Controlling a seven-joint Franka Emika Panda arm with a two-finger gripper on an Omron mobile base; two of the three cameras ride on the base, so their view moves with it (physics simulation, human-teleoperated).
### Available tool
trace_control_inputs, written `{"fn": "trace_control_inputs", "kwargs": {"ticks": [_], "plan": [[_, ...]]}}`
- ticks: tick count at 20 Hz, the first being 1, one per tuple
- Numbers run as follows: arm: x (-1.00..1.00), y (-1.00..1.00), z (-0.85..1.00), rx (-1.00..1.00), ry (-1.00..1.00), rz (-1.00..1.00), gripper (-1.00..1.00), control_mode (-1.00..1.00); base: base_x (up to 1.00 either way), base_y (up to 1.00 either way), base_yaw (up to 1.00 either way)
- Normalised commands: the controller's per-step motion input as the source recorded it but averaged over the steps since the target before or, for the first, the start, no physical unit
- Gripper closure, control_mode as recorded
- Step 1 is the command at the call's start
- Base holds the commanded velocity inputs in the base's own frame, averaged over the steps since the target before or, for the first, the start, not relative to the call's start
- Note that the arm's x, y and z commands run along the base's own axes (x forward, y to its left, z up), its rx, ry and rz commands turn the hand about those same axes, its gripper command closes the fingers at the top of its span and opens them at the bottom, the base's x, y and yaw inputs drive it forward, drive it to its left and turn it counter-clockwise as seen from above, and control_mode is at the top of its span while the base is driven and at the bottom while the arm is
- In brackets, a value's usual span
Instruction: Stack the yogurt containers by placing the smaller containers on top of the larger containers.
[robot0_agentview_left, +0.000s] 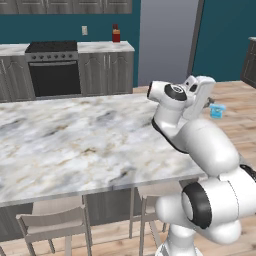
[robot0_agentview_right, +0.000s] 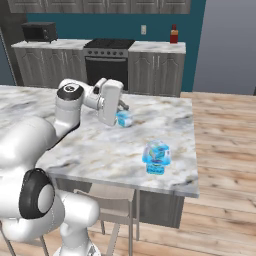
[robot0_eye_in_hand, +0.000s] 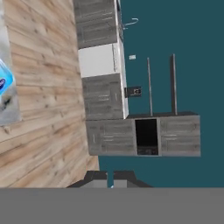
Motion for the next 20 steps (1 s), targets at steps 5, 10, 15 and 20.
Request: {"fn": "trace_control_inputs", "kwargs": {"ticks": [5, 10, 15, 20], "plan": [[-0.36, -0.29, 0.00, 0.00, 0.00, 0.00, 1.00, -1.00, 0.00, 0.00, 0.00], [-0.56, -0.16, 0.00, 0.00, 0.00, 0.00, 1.00, -1.00, 0.00, 0.00, 0.00], [-0.49, -0.03, -0.03, 0.00, 0.00, 0.00, 1.00, -1.00, 0.00, 0.00, 0.00], [-0.26, 0.00, -0.02, -0.01, 0.00, 0.00, 1.00, -1.00, 0.00, 0.00, 0.00]]}}
